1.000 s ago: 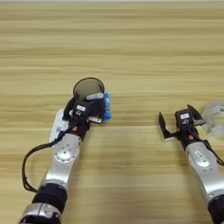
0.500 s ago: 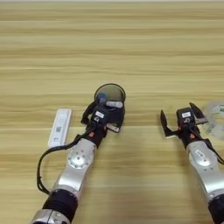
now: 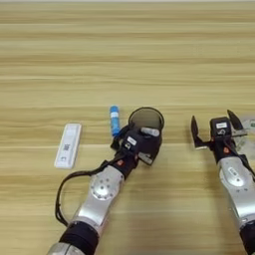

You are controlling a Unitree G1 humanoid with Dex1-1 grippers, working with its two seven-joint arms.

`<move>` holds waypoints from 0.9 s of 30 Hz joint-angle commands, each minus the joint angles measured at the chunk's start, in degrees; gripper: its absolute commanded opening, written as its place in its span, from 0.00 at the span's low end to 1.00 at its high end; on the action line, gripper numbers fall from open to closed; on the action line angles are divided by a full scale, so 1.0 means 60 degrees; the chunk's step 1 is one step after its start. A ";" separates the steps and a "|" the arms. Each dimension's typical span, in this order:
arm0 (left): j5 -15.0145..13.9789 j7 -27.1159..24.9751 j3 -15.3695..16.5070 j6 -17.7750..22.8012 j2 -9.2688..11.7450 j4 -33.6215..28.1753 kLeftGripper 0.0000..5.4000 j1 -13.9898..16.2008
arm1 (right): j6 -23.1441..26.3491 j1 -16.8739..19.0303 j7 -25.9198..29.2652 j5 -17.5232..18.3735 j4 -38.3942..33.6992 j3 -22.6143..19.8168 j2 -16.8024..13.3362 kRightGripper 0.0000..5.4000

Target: Move the objects on the table

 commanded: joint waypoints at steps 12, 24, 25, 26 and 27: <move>0.0201 -0.0079 -0.0372 -0.0429 -0.0338 0.1008 0.86 -0.0250 | 0.0028 0.0024 -0.0133 0.0000 -0.0158 -0.0097 0.0027 1.00; 0.0334 0.0023 -0.0656 -0.0606 -0.0563 0.1522 0.86 -0.0442 | 0.0045 -0.0004 -0.0250 -0.0017 -0.0205 -0.0129 0.0049 1.00; 0.0359 0.0031 -0.0695 -0.0618 -0.0585 0.1553 0.86 -0.0449 | 0.0049 -0.0004 -0.0253 -0.0019 -0.0212 -0.0129 0.0054 1.00; 0.0376 0.0037 -0.0726 -0.0627 -0.0602 0.1581 0.86 -0.0457 | 0.0054 -0.0003 -0.0254 -0.0021 -0.0220 -0.0128 0.0057 1.00; 0.0390 0.0049 -0.0757 -0.0636 -0.0612 0.1606 0.86 -0.0466 | 0.0059 -0.0001 -0.0253 -0.0022 -0.0228 -0.0128 0.0059 1.00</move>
